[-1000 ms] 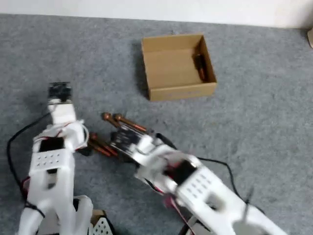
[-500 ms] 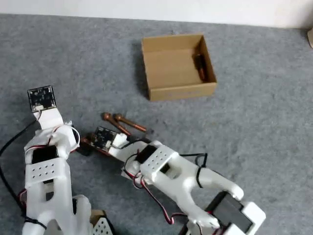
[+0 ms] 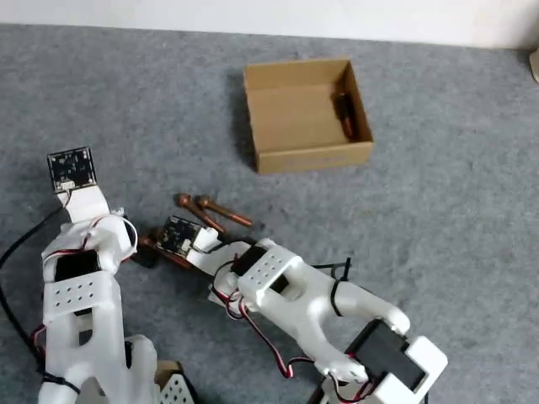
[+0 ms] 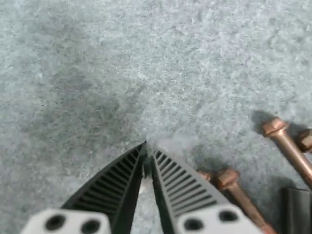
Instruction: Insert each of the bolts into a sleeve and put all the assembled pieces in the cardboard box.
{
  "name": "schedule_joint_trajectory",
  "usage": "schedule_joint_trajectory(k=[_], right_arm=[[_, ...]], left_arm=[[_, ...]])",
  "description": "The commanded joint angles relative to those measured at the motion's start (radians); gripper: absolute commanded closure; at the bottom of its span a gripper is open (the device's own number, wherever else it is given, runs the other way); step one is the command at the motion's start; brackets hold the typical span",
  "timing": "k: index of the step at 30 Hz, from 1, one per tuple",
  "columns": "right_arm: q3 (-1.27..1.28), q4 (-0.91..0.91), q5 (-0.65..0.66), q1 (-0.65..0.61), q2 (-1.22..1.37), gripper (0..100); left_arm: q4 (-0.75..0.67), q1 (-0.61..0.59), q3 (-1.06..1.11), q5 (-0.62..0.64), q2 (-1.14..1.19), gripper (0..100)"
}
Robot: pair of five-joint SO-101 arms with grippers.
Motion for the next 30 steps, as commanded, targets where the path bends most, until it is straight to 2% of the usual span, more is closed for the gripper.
schedule_joint_trajectory(k=[1,6,14,24,27,30], right_arm=[[-0.012,0.007,0.009,0.016,0.027,76.1],[-0.005,0.008,0.009,0.018,0.027,99.5],[-0.01,0.01,0.0,0.097,-0.039,99.4],[0.26,-0.027,-0.049,0.12,-0.605,99.4],[0.34,-0.079,-0.049,0.145,-0.708,99.4],[0.381,-0.081,-0.051,0.186,-0.742,99.4]], left_arm=[[-0.017,0.001,0.008,0.003,-0.028,99],[-0.018,0.001,0.012,0.003,-0.028,99],[-0.029,0.061,0.016,-0.002,-0.028,99],[-0.072,0.077,0.019,-0.002,-0.018,99],[-0.075,0.085,0.019,0.0,-0.016,99],[-0.092,0.104,0.001,0.005,0.048,94]])
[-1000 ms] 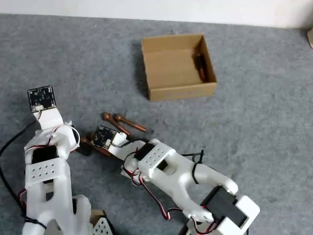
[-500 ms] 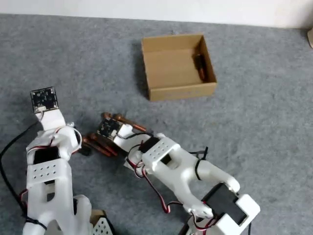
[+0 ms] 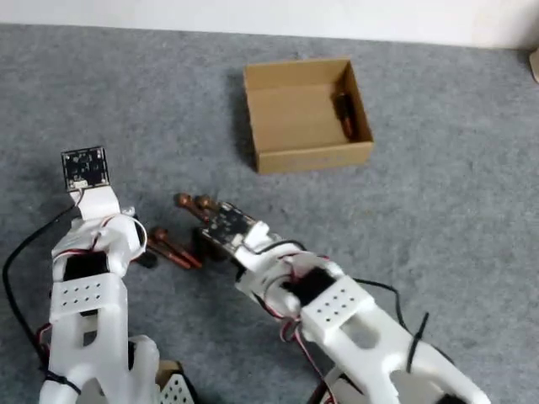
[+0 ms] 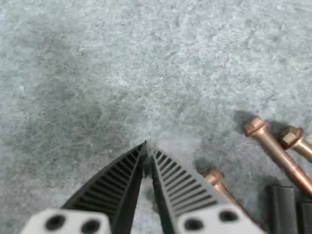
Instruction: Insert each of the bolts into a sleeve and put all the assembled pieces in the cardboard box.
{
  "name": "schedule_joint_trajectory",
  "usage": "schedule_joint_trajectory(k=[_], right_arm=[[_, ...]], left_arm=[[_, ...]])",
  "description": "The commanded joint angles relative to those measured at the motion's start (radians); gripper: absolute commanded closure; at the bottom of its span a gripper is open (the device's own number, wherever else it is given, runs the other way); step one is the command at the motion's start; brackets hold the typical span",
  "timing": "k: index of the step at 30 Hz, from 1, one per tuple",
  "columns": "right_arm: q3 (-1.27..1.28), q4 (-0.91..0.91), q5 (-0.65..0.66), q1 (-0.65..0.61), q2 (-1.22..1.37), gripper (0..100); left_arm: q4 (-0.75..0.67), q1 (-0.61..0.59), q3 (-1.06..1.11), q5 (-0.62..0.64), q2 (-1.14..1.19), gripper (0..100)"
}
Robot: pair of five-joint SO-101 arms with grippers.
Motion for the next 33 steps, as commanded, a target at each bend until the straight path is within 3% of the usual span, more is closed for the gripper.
schedule_joint_trajectory(k=[1,5,7,11,13,25,33], right_arm=[[0.012,-0.031,-0.02,0.056,-0.056,99.4],[0.001,-0.031,-0.046,0.071,-0.044,99.4],[0.002,-0.031,-0.046,0.071,-0.047,99.4],[0.002,-0.031,-0.046,0.073,-0.051,99.4],[0.002,-0.031,-0.046,0.082,-0.051,99.4],[0.001,-0.068,-0.051,0.143,-0.044,99.4],[0.008,-0.137,-0.049,0.143,-0.042,99.4]], left_arm=[[-0.052,0.048,-0.045,0.005,0.094,92],[-0.041,0.105,-0.206,0.006,0.363,87],[0.048,0.137,-0.298,0.04,0.463,87],[0.245,0.189,-0.433,0.364,0.489,87],[0.262,0.219,-0.432,0.471,0.495,87],[0.133,0.245,-0.291,0.479,0.501,87],[0.158,0.321,-0.262,0.48,0.501,87]])
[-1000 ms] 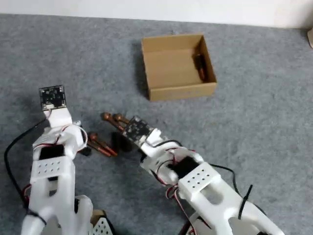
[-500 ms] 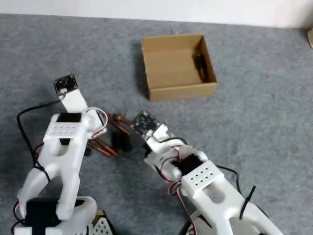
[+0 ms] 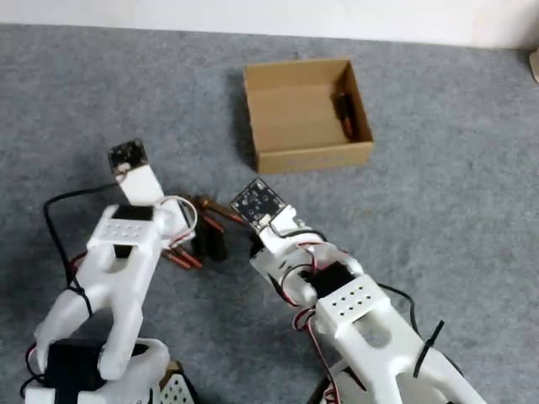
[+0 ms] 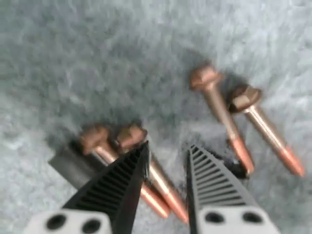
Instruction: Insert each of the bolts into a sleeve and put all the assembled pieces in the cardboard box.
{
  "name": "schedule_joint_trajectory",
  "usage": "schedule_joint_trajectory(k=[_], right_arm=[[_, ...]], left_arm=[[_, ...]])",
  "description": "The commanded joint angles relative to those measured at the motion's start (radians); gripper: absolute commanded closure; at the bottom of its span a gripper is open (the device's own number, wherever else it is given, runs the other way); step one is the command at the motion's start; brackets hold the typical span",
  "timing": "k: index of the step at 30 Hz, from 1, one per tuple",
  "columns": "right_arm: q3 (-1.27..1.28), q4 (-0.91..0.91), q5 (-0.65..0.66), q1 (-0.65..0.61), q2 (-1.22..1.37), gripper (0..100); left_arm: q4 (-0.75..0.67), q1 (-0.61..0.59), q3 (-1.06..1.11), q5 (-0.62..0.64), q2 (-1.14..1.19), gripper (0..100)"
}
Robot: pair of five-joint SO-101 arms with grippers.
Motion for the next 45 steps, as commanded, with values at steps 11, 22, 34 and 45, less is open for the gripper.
schedule_joint_trajectory(k=[11,22,34,45], right_arm=[[-0.005,-0.038,-0.009,0.015,-0.021,99.4],[-0.005,-0.038,-0.009,0.015,-0.021,99.4],[-0.005,-0.038,-0.009,0.015,-0.021,99.4],[-0.005,-0.038,-0.012,0.015,-0.021,99.4]], left_arm=[[0.006,0.048,0.076,0.127,-0.012,87],[0.118,0.028,0.048,0.17,-0.249,87],[0.233,-0.074,0.113,0.092,-0.216,87],[-0.06,-0.074,0.186,0.121,-0.028,87]])
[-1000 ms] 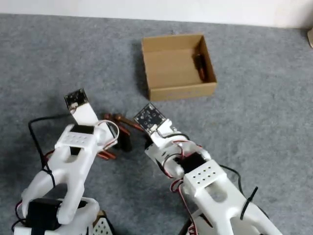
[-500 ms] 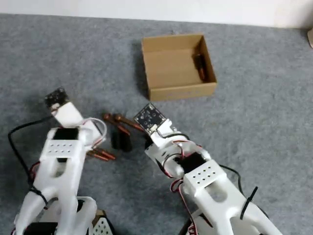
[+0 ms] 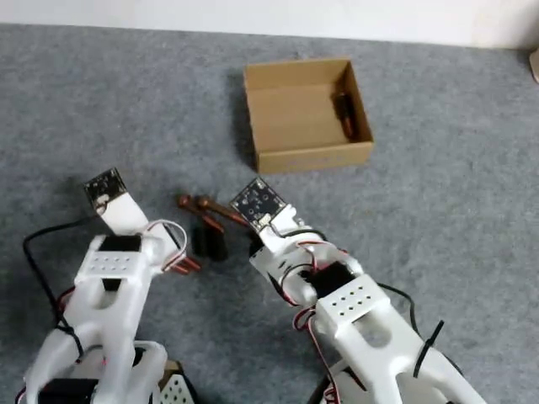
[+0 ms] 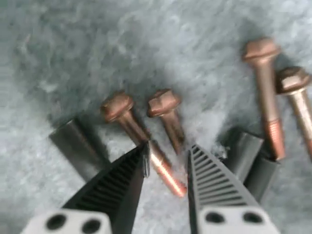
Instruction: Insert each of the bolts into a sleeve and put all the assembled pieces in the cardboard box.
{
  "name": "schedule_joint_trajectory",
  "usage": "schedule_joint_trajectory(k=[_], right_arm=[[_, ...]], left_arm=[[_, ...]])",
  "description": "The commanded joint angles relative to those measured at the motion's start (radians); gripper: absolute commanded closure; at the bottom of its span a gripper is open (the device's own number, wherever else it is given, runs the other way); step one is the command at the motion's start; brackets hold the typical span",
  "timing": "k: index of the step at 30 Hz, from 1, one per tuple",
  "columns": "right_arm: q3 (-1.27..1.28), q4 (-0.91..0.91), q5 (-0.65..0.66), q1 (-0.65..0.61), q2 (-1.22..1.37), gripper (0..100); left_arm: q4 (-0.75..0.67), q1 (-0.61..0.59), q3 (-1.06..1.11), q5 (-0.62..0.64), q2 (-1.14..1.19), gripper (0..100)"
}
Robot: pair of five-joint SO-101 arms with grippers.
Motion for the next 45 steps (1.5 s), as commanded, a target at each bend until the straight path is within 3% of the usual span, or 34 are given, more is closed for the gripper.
schedule_joint_trajectory(k=[1,11,21,24,32,36,41,45], right_arm=[[-0.007,-0.031,-0.012,0.015,-0.021,99.4],[-0.007,-0.031,-0.012,0.015,-0.021,99.4],[-0.007,-0.031,-0.012,0.013,-0.021,99.4],[-0.007,-0.031,-0.012,0.013,-0.021,99.4],[-0.005,-0.031,-0.014,0.012,-0.031,99.4],[-0.005,-0.031,-0.015,-0.001,-0.033,99.4],[0.004,-0.031,-0.015,-0.031,-0.042,99.4],[0.073,-0.033,-0.015,-0.031,-0.193,99.4]], left_arm=[[-0.023,0.015,-0.048,0.006,0.113,87],[0.095,0.015,-0.203,0.009,0.283,87],[0.106,0.016,-0.214,0.003,0.297,90],[0.106,0.016,-0.214,-0.049,0.291,100],[0.101,0.119,-0.223,-0.155,0.271,100],[0.101,0.157,-0.291,-0.227,0.119,100],[0.101,0.18,-0.341,-0.436,-0.214,100],[0.106,0.17,-0.331,-0.496,-0.507,100]])
